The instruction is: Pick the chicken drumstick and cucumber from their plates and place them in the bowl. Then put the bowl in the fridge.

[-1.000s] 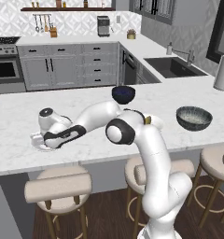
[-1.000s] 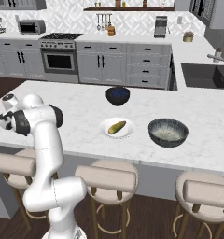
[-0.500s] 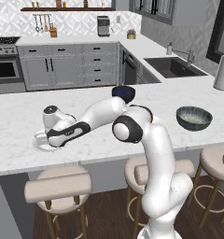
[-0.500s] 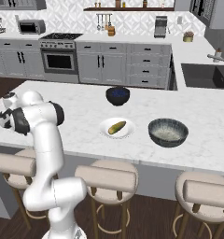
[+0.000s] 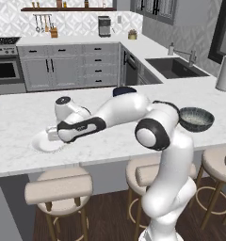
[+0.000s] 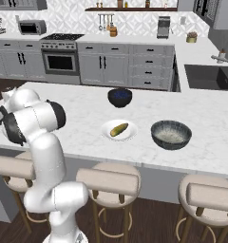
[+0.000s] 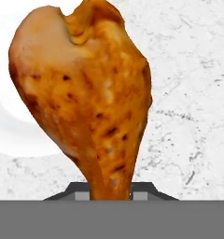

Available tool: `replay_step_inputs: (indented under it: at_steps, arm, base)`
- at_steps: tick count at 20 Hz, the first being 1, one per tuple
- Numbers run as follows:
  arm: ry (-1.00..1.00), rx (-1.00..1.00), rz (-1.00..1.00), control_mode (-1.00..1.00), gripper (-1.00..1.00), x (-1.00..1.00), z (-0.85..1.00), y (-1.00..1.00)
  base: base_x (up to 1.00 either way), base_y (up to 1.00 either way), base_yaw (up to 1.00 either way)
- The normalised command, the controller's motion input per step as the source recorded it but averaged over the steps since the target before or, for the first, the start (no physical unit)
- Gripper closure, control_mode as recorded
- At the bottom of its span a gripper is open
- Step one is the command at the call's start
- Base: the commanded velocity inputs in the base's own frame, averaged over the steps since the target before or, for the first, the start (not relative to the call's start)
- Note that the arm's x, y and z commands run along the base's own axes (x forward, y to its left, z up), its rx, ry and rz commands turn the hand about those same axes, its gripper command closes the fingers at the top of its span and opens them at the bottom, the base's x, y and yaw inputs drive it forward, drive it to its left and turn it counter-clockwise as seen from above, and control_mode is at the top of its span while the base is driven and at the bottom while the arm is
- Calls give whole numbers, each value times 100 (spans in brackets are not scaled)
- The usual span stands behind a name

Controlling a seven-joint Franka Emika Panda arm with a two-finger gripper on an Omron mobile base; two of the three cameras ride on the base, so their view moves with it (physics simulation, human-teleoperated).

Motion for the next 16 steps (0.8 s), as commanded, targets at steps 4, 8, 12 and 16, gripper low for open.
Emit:
replay_step_inputs:
  at_steps: [4,8,12,16]
  arm:
    - [0,0,0,-100,100,-32,46,-99]
    - [0,0,0,-100,100,-20,46,-98]
    - [0,0,0,-100,100,-19,19,-100]
    - [0,0,0,-100,100,-6,10,-98]
  base:
    - [0,0,0]
    - [0,0,0]
    - [0,0,0]
    - [0,0,0]
